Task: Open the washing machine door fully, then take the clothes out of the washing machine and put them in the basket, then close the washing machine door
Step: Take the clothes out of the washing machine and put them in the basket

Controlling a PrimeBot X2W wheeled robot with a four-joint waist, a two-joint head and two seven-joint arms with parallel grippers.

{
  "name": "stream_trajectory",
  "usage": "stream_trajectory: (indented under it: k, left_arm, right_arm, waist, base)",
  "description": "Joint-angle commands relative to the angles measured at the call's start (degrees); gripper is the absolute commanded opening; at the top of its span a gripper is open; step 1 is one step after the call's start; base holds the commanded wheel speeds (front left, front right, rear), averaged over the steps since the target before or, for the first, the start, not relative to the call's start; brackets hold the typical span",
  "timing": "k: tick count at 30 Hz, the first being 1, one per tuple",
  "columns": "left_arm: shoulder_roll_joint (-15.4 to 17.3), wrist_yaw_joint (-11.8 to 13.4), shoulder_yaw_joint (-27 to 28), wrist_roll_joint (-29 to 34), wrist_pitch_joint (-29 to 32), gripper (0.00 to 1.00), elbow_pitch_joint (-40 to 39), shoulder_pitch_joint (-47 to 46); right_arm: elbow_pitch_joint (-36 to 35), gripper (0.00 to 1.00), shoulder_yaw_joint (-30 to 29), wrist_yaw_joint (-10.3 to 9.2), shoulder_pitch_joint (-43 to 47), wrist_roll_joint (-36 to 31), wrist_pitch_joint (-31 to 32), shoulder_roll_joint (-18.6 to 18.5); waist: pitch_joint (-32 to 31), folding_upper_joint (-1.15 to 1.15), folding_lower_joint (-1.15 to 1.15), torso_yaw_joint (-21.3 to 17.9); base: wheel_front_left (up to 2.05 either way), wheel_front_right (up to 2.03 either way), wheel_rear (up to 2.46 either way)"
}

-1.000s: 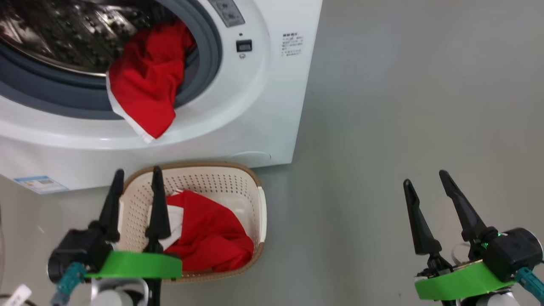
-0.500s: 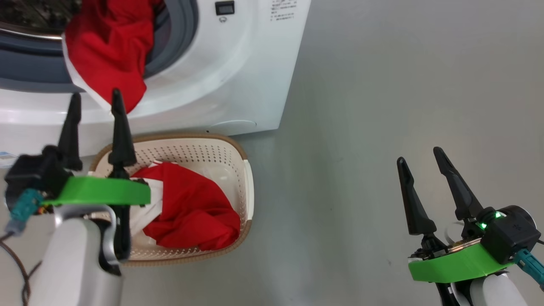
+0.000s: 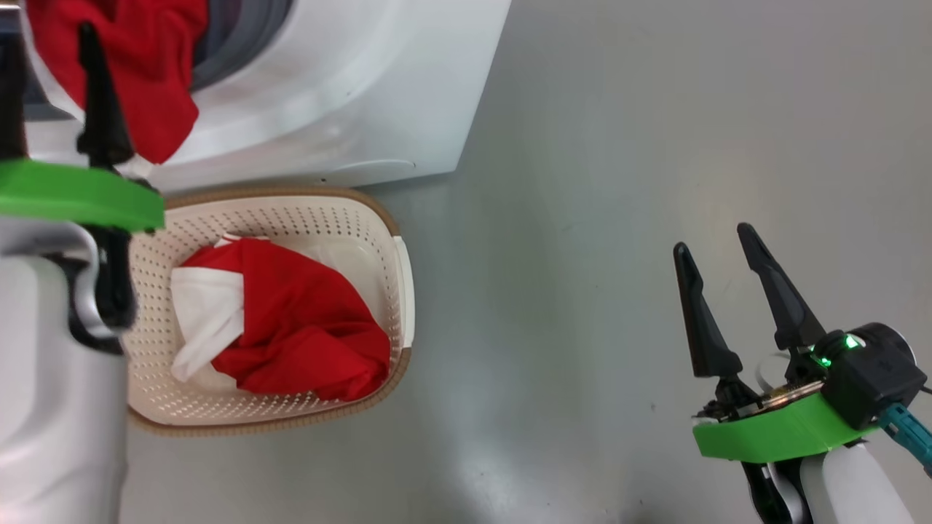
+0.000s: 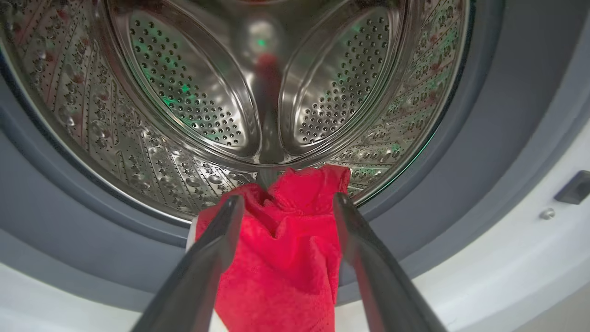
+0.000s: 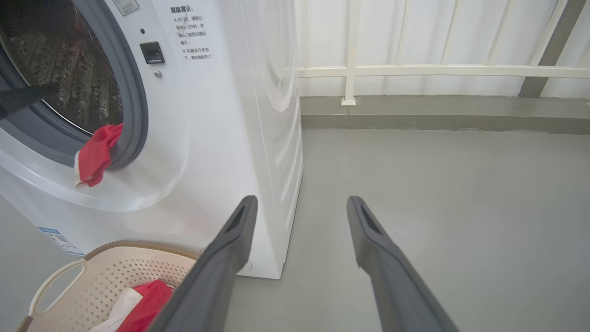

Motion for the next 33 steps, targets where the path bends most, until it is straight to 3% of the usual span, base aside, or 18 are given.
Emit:
stream_trajectory:
  k: [1,23,33]
  left_arm:
    - [2.69,-0.66,1.71,-0.42,0.86,1.00,-0.32,-1.96]
    - [8.42,-0.30,-1.28,-2.78,25.75,1.00,23.16,-24.57]
    - [10.64,0.00,-2.14,-2.71,29.31,1.00,30.11,-26.45]
  right_arm:
    - [-1.13,1.00,1.72,0.36,-1.15,0.60,-0.37,-0.63]
    - [1.25,1.00,4.69,0.36,-2.56,-0.08,-0.37,-0.63]
    - [2.10,1.00,6.39,0.36,-2.86,0.60,-0.37,-0.63]
  waist:
    - [1.52,-0.01,0.00,-0.66]
    - [3.62,-0.01,0.00,-3.54]
    - [3.84,-0.01,0.00,-6.00]
  base:
    - [0.00,0.00,0.00]
    - [0.00,0.00,0.00]
    - [0.00,0.00,0.00]
